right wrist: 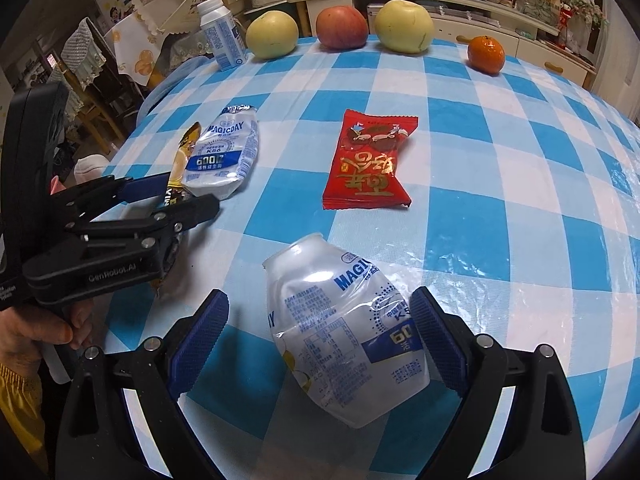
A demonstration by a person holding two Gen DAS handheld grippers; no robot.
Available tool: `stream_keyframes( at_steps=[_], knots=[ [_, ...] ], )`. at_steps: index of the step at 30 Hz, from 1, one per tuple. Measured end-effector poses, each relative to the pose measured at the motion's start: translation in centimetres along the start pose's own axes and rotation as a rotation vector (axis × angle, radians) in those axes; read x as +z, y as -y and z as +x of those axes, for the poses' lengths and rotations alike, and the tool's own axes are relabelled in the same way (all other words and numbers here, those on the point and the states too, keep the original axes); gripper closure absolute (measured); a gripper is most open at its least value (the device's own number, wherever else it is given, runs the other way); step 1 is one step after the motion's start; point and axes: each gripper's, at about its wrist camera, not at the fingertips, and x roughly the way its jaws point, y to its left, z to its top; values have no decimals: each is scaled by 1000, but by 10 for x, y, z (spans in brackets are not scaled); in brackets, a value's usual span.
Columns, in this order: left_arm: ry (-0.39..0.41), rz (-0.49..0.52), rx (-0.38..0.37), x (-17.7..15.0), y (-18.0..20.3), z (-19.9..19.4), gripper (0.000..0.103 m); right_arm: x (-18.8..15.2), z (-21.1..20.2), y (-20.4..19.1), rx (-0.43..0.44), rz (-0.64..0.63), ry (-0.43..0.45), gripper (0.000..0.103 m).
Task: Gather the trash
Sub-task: 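Grasp the Coffeemix stick with the left gripper while the right closes on the clear pouch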
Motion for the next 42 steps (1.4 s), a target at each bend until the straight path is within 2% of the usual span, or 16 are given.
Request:
stream_keyframes(
  at_steps=[3,7,15,19,26,35,42],
  knots=[
    [-3,16,17,-5,-2,-3,38,1,1,0,-10,-6,-1,11],
    [-4,-1,23,-7,-8,-6,50,1,3,-3,-26,-25,-1,11],
    [1,-43,2,-8,-23,-10,68,0,5,-7,-50,-64,10,11],
    [4,-54,-10,-8,-25,-10,71,-1,5,-7,-50,-80,21,12],
    [9,-86,-32,-7,-34,-10,77,-2,3,-10,-104,-121,48,34],
    [11,-127,-36,-8,-48,-14,77,-1,0,-16,-82,-138,102,35],
    [42,-147,-50,-11,-59,-28,77,7,-10,-31,-35,-138,158,35]
  ],
)
